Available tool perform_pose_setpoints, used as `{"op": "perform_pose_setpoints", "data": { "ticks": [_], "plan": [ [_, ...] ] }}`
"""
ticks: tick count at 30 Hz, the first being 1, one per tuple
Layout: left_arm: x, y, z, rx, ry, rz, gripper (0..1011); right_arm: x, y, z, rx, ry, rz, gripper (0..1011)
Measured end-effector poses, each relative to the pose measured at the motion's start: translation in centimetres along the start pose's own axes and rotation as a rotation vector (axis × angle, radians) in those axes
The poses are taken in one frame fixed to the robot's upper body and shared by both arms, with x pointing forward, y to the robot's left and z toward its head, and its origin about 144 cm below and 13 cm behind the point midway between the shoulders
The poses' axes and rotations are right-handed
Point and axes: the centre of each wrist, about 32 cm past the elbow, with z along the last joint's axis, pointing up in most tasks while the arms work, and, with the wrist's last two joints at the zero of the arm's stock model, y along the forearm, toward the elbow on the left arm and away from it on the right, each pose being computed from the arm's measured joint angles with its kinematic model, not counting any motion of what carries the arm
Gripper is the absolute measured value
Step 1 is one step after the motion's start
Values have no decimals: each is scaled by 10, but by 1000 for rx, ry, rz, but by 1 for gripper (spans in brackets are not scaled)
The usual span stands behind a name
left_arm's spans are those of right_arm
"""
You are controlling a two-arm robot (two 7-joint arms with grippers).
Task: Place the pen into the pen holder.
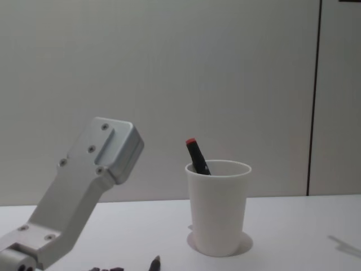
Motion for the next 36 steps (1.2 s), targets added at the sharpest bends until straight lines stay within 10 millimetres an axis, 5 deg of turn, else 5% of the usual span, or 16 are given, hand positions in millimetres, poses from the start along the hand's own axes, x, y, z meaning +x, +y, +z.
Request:
{"op": "perform_pose_setpoints", "data": {
  "ticks": [28,36],
  "plan": [
    [0,0,0,4,5,0,148,0,0,0,0,0,0,1001],
    [0,0,0,4,5,0,126,0,0,0,0,0,0,1002]
  ]
}}
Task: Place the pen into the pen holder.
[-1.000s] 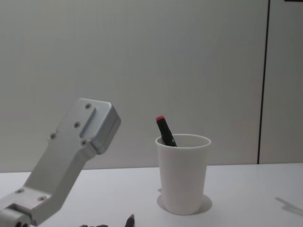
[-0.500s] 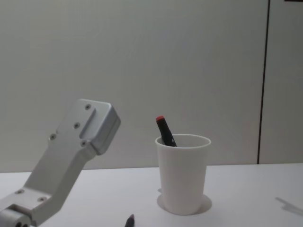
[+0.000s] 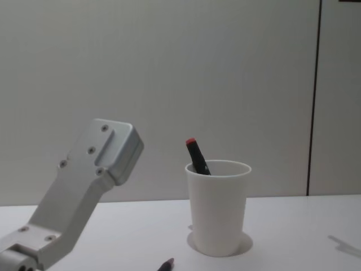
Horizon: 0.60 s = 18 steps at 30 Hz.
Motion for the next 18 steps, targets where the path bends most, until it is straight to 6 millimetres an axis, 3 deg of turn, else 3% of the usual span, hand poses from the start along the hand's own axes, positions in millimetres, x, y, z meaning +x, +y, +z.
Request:
{"op": "perform_pose_setpoints", "data": {
  "ticks": [18],
  "plan": [
    [4,3,-2,-77,36,33,126,0,0,0,0,0,0,1002]
  ]
}}
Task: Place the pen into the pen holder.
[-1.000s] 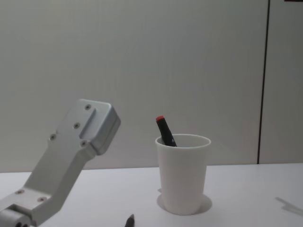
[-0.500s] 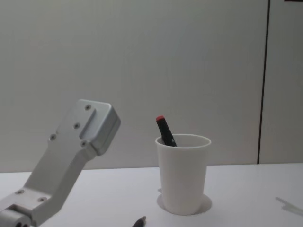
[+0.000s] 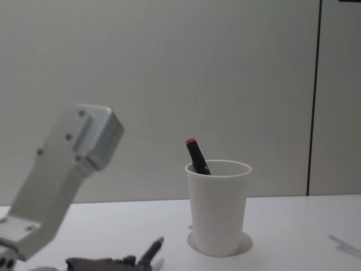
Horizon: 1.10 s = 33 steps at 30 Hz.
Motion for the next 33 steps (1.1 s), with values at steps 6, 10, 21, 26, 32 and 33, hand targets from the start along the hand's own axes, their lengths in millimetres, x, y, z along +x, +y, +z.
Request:
{"op": "perform_pose_setpoints", "data": {
  "ticks": [6,10,21,26,32,33],
  "plan": [
    [3,3,-1,-81,35,28,126,0,0,0,0,0,0,1002],
    [5,5,-2,-139,61,44,126,0,0,0,0,0,0,1001],
    [12,7,-1,-317,134,70,126,0,0,0,0,0,0,1001],
    [16,4,3,-410,166,66,127,0,0,0,0,0,0,1002],
    [21,-1,9,-520,196,51,126,0,0,0,0,0,0,1001],
    [22,-3,11,-546,203,48,126,0,0,0,0,0,0,1002]
  ]
}}
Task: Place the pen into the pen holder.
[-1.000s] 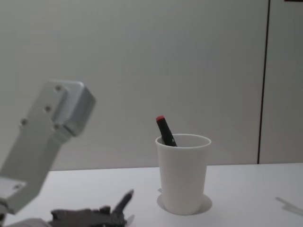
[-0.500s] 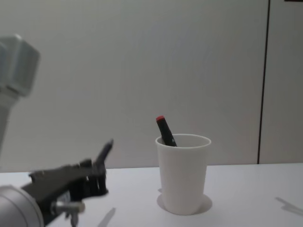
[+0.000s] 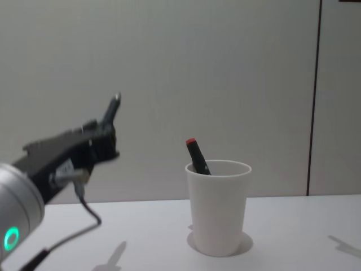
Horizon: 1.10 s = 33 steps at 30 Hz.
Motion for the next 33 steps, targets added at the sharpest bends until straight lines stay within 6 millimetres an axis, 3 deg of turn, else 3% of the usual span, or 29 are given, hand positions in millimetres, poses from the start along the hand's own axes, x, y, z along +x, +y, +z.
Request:
{"op": "perform_pose_setpoints", "data": {
  "ticks": [20,33],
  "plan": [
    [7,-41,14,-333,108,-83,126,3,5,1,1,-1,8,1002],
    [9,-70,25,-510,163,-133,126,7,32,9,72,92,99,1002]
  ]
}}
